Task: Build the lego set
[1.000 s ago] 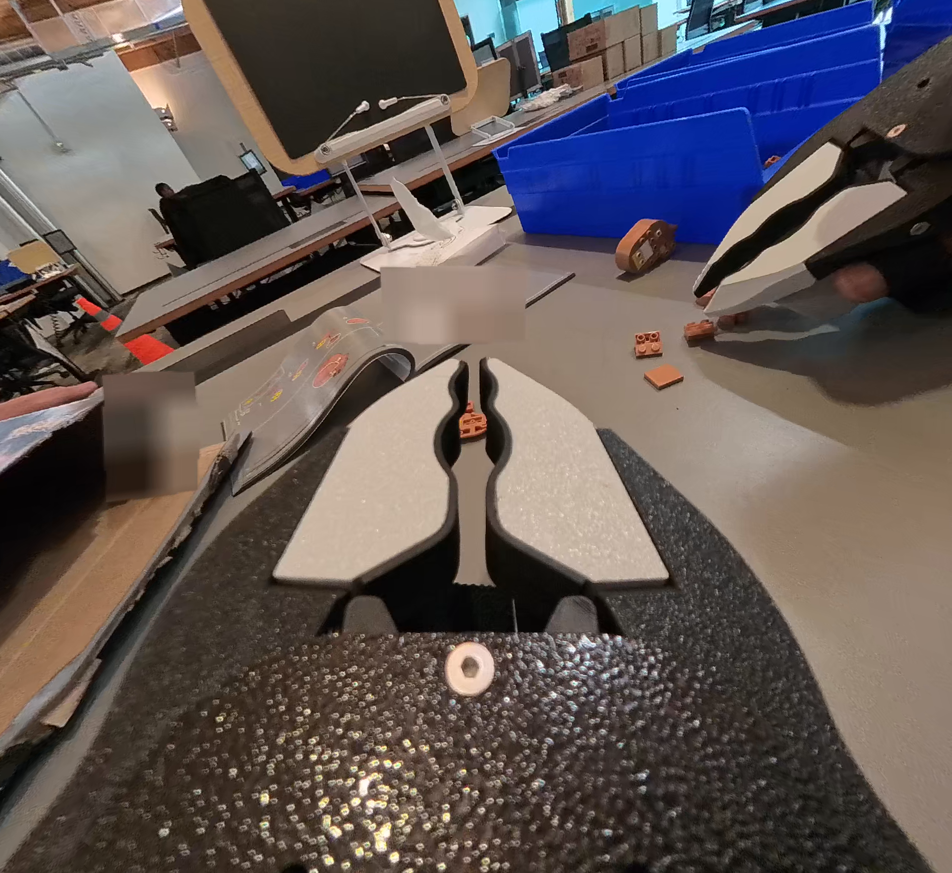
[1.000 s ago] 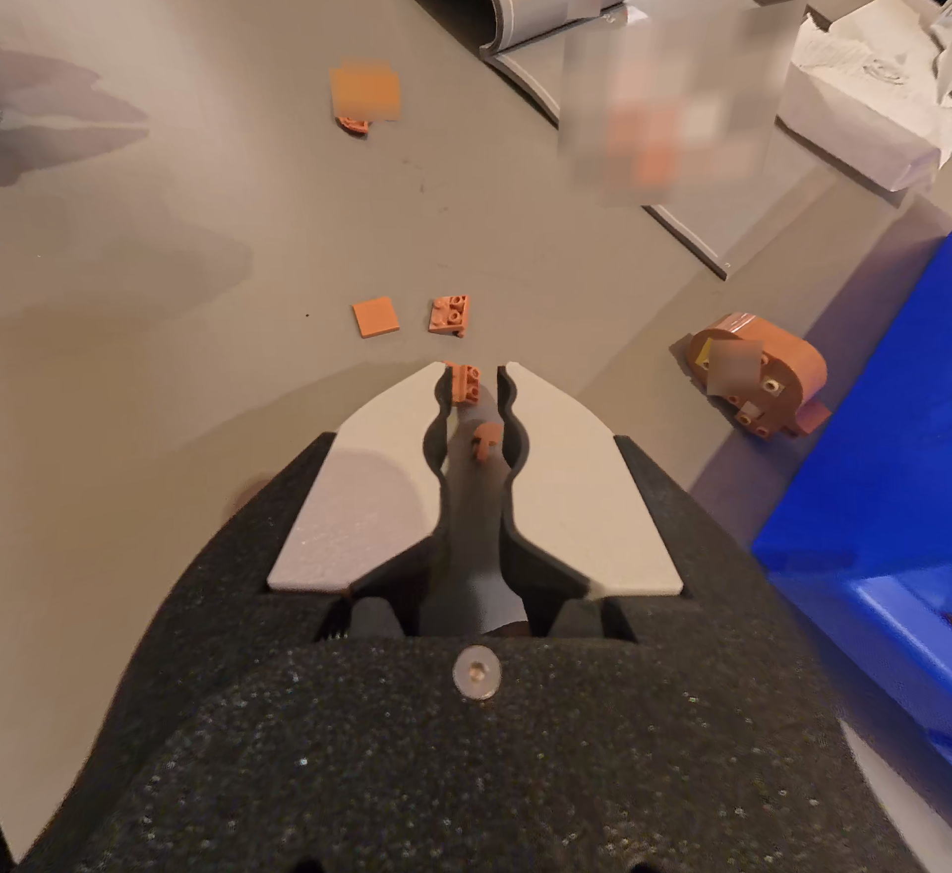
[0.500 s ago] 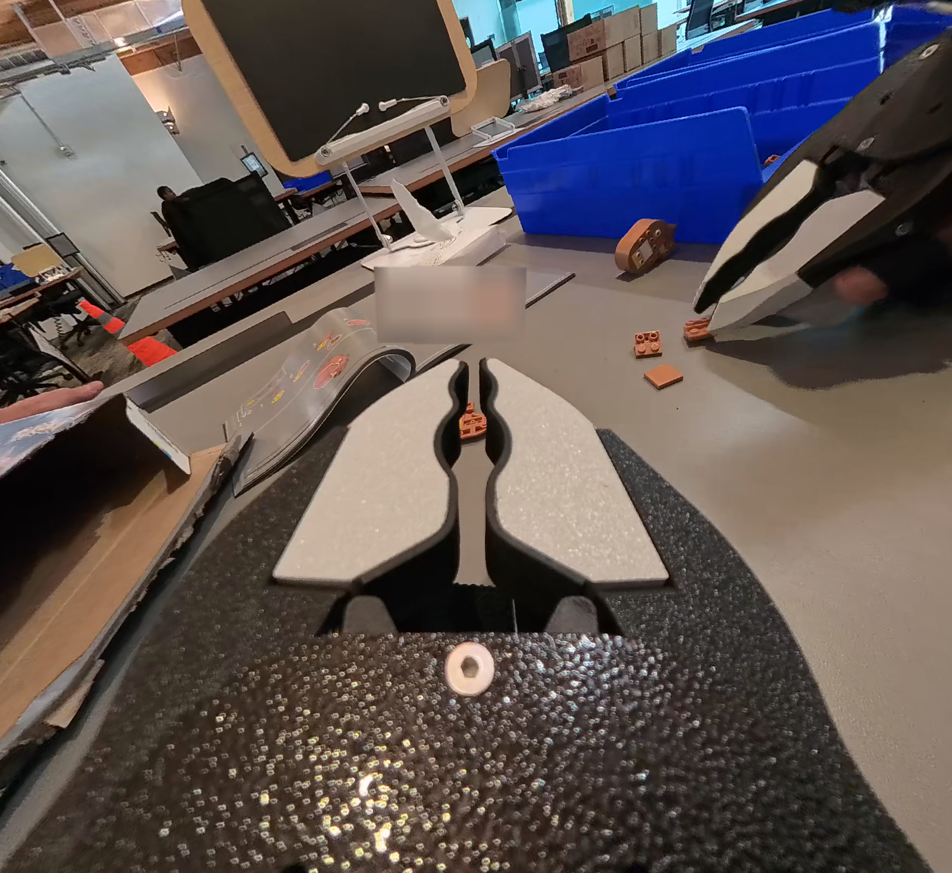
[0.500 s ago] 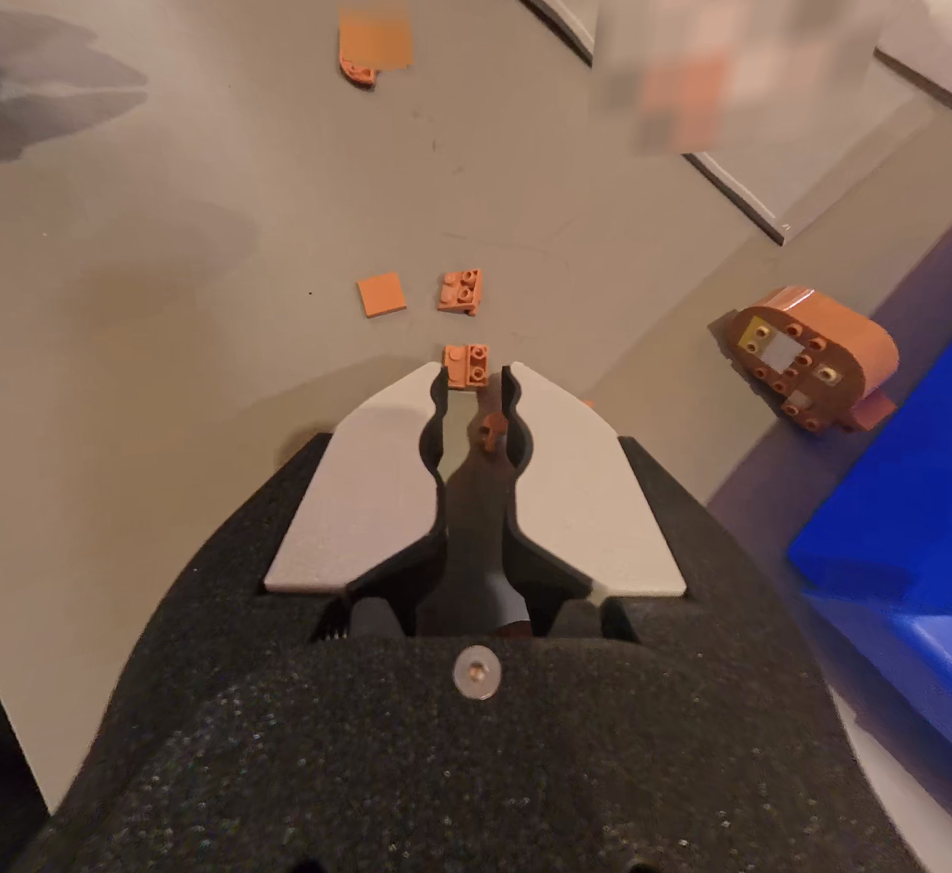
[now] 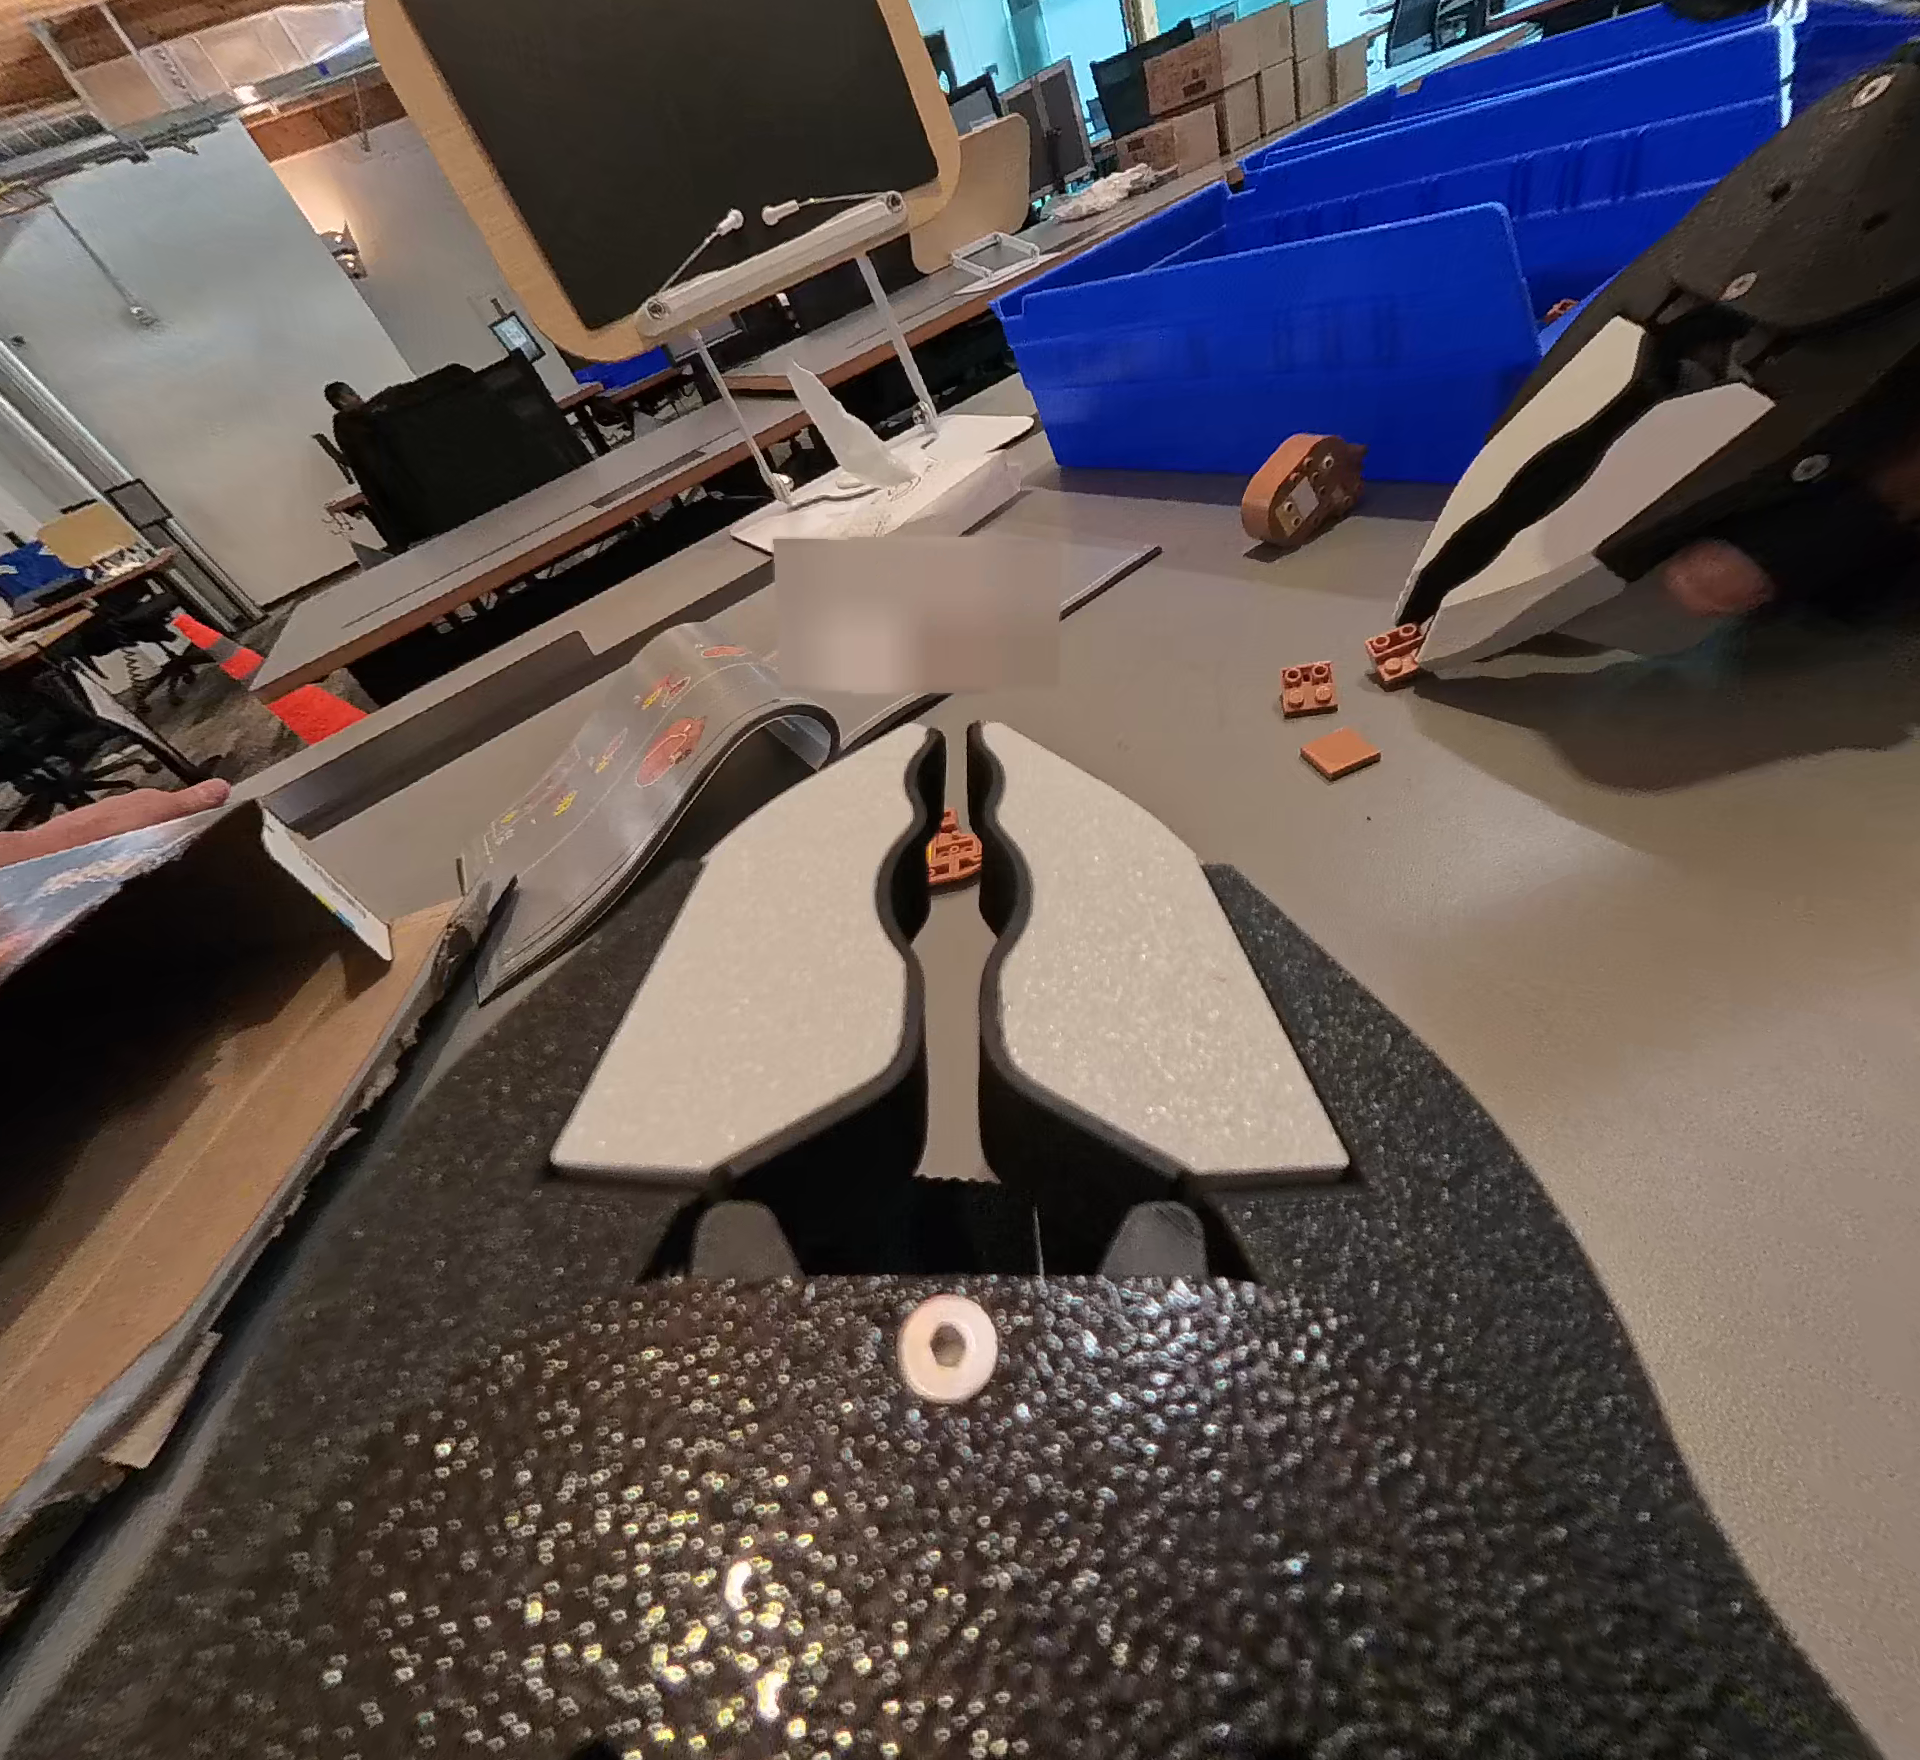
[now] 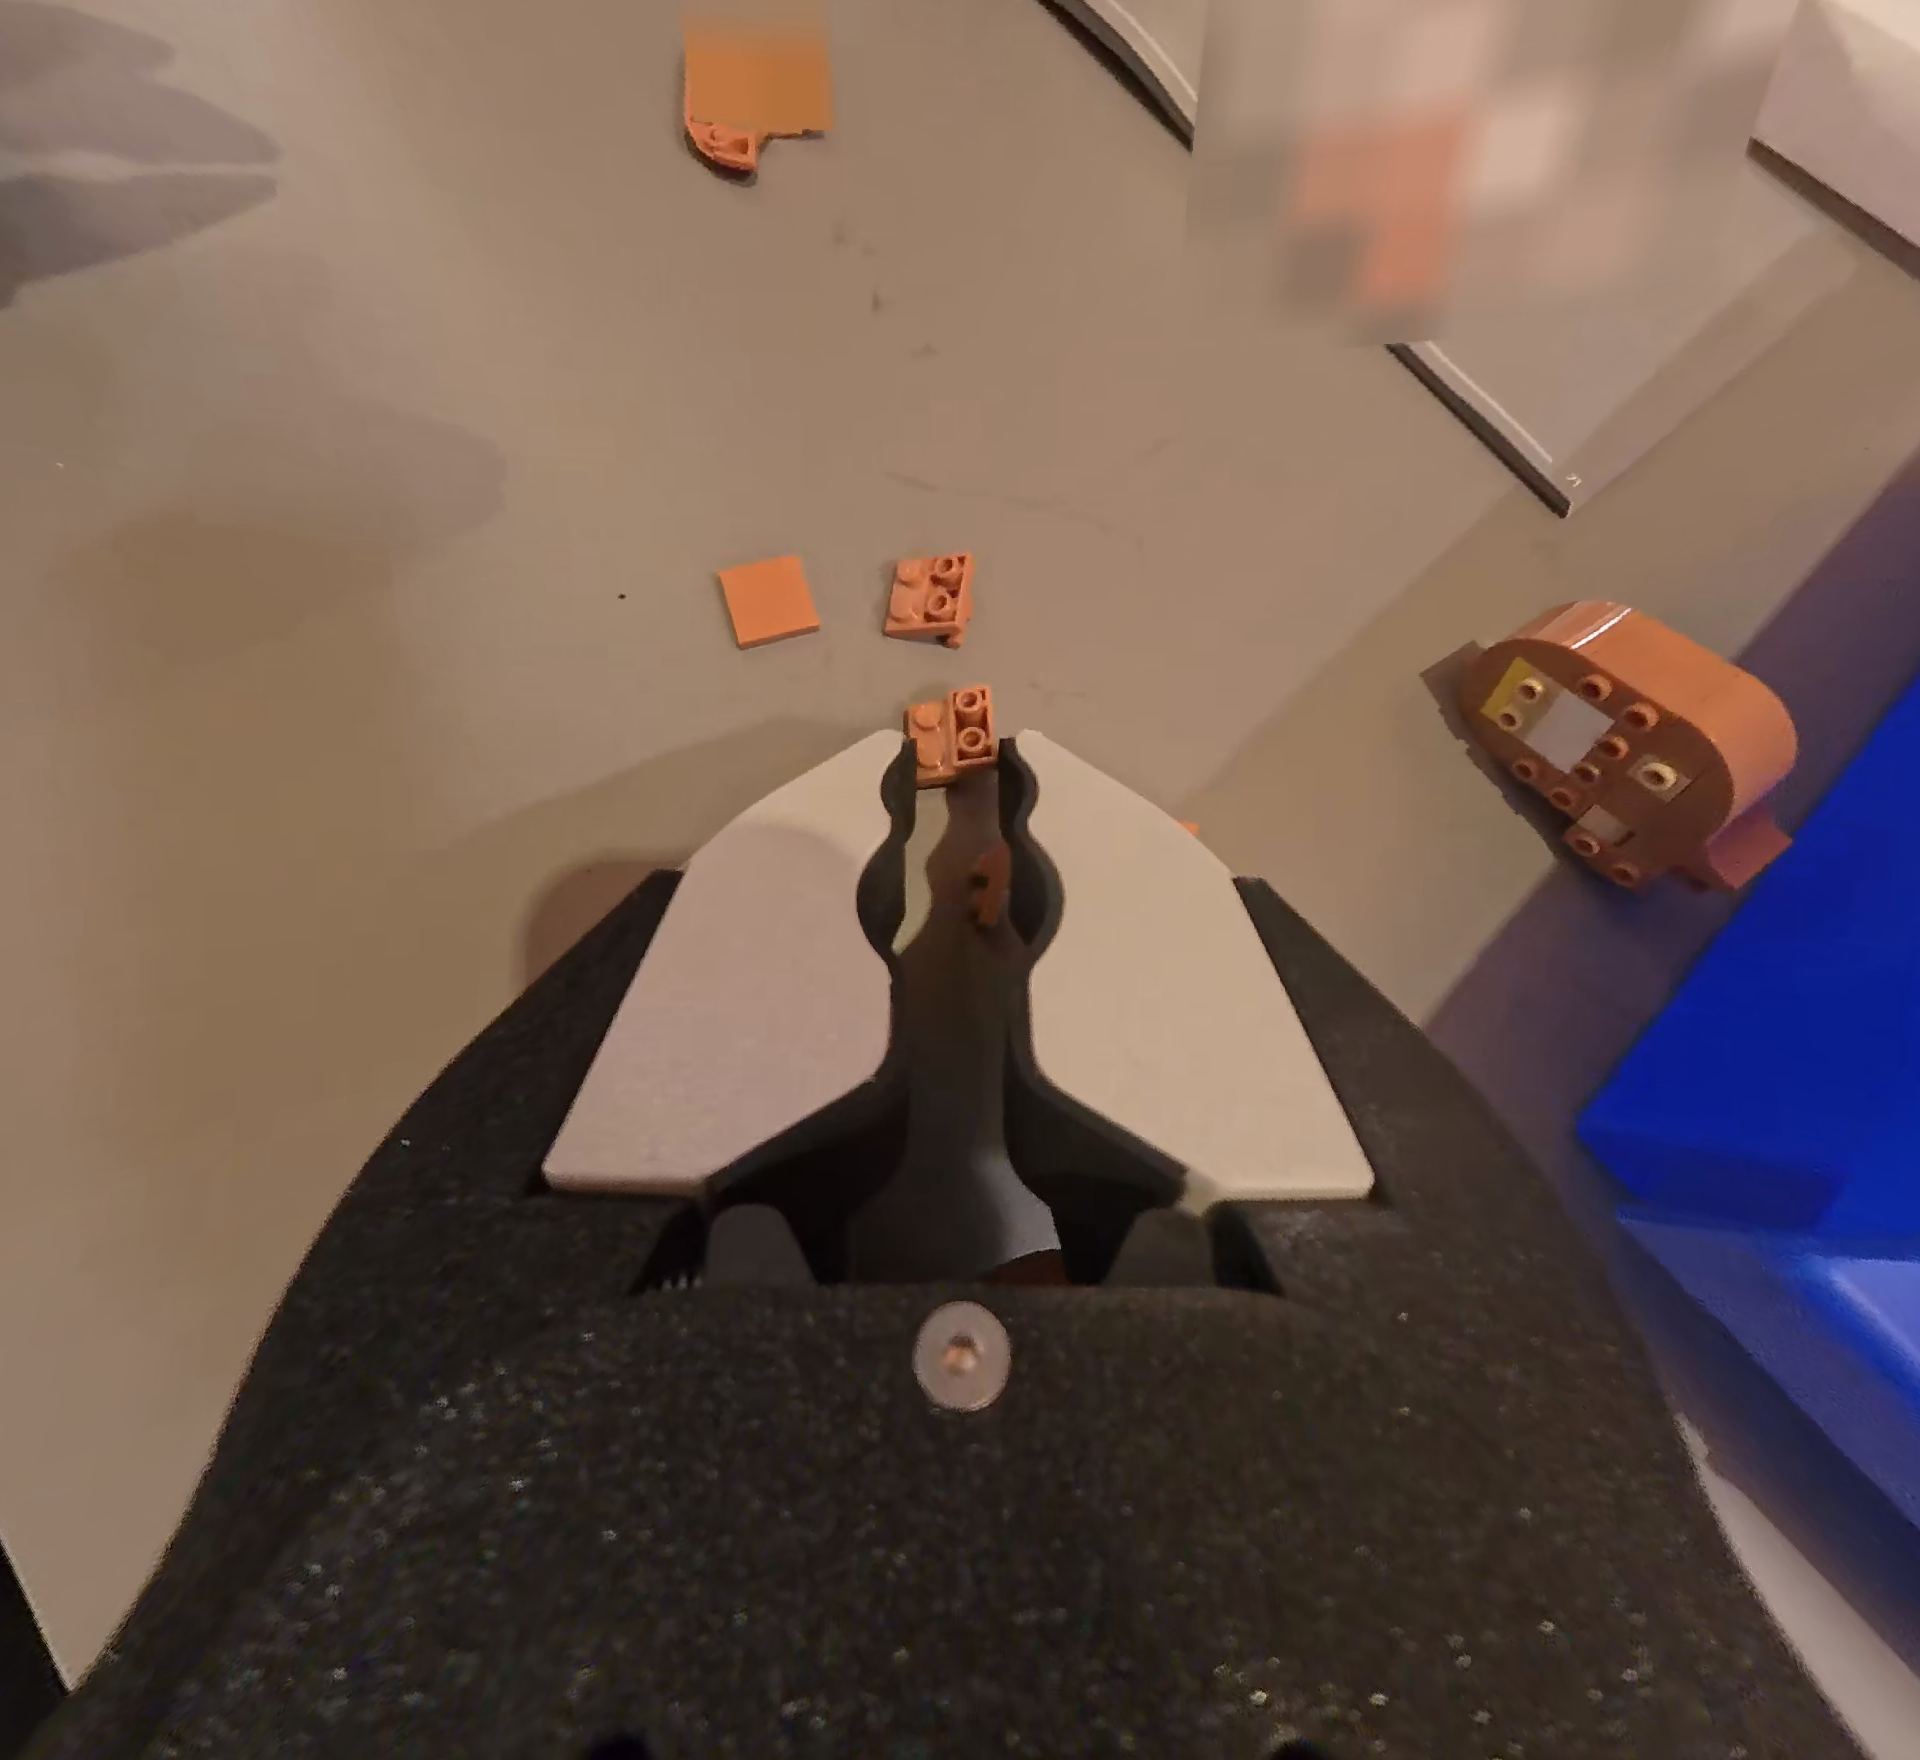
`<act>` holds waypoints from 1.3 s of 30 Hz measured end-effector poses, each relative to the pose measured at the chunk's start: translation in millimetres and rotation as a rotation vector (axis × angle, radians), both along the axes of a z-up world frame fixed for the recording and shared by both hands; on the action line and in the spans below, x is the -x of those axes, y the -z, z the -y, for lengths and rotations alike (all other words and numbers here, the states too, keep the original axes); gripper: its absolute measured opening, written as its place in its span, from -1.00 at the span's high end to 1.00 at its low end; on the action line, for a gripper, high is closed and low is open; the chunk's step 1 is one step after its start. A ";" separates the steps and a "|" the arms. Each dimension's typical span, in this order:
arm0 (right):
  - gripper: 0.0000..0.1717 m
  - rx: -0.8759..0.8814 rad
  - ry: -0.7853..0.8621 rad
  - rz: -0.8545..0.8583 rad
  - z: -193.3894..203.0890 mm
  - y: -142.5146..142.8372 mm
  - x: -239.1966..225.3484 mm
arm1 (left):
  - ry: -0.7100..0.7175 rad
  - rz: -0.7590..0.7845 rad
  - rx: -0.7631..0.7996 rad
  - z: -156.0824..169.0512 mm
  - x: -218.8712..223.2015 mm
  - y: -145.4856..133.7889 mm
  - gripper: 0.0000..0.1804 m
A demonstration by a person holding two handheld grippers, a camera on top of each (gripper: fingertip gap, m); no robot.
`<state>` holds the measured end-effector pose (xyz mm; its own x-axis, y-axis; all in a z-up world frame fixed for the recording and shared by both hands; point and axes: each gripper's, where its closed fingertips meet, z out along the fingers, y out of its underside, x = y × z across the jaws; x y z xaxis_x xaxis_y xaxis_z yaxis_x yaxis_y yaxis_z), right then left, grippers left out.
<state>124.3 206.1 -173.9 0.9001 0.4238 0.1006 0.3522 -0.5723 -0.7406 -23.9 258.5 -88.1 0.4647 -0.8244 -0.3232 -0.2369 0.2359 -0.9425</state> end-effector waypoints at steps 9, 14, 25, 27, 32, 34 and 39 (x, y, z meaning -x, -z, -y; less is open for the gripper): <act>0.82 -0.034 0.019 -0.023 -0.8 -5.2 -2.4 | 0.002 -0.005 0.010 -0.7 -0.3 1.1 0.96; 0.79 -0.073 0.039 -0.011 -1.5 -10.0 -5.0 | -0.002 -0.015 0.007 -1.0 -1.1 2.2 0.96; 0.79 -0.129 0.053 0.007 -1.1 -16.6 -6.5 | -0.018 -0.058 -0.016 -1.2 -4.2 7.1 0.96; 0.79 -0.130 0.055 0.006 -1.1 -16.8 -6.8 | -0.018 -0.058 -0.017 -0.9 -4.2 7.0 0.96; 0.79 -0.124 0.058 0.002 -1.4 -16.1 -7.1 | -0.018 -0.060 -0.014 -1.3 -4.5 7.5 0.96; 0.79 -0.122 0.059 0.001 -1.5 -15.9 -7.2 | -0.017 -0.060 -0.014 -1.1 -4.7 7.6 0.96; 0.79 -0.119 0.058 0.001 -1.5 -15.5 -7.1 | -0.016 -0.060 -0.015 -1.0 -5.0 7.8 0.96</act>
<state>131.4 207.6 -158.4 0.9227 0.3561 0.1479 0.3217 -0.4996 -0.8043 -19.0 259.4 -96.0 0.4575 -0.8119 -0.3627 -0.2968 0.2451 -0.9230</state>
